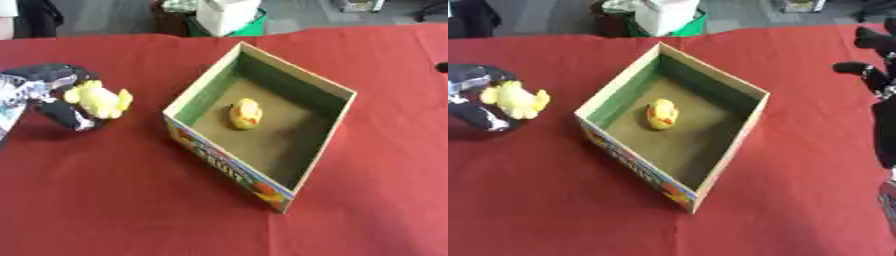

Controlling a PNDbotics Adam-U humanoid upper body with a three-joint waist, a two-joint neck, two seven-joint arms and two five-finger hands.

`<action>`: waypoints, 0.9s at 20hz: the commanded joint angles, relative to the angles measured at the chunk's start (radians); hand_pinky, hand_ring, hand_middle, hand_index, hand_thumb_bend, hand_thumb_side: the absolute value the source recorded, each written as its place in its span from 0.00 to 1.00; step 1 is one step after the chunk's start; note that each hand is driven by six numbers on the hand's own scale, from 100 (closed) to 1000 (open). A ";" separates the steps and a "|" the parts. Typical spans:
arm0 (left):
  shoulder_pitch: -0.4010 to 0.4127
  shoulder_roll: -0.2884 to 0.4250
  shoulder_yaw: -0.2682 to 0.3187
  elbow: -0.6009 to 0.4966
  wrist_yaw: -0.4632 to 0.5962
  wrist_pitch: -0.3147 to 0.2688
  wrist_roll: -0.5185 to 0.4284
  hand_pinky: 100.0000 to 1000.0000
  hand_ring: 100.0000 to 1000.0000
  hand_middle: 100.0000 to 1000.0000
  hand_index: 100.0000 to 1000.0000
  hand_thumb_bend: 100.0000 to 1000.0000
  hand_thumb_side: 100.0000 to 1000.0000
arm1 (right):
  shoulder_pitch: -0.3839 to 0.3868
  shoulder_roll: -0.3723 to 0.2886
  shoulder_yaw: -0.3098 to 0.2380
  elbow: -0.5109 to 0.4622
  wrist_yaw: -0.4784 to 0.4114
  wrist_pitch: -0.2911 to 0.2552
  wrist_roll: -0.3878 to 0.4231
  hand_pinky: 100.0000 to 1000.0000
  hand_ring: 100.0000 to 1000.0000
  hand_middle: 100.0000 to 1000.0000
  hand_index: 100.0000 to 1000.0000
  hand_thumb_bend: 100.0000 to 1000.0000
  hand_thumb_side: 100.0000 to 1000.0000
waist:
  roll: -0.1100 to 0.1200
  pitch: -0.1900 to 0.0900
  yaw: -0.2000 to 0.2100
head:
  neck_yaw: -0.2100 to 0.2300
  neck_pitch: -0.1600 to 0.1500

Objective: Pick up objects on the table and place them in the box.

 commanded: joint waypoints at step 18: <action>-0.030 0.015 0.018 -0.003 0.019 0.026 0.028 0.67 0.74 0.70 0.77 0.00 0.11 | -0.009 -0.006 -0.007 -0.019 0.017 0.015 -0.004 0.64 0.90 0.64 0.86 0.00 1.00 | -0.002 -0.016 0.001 | 0.012 -0.011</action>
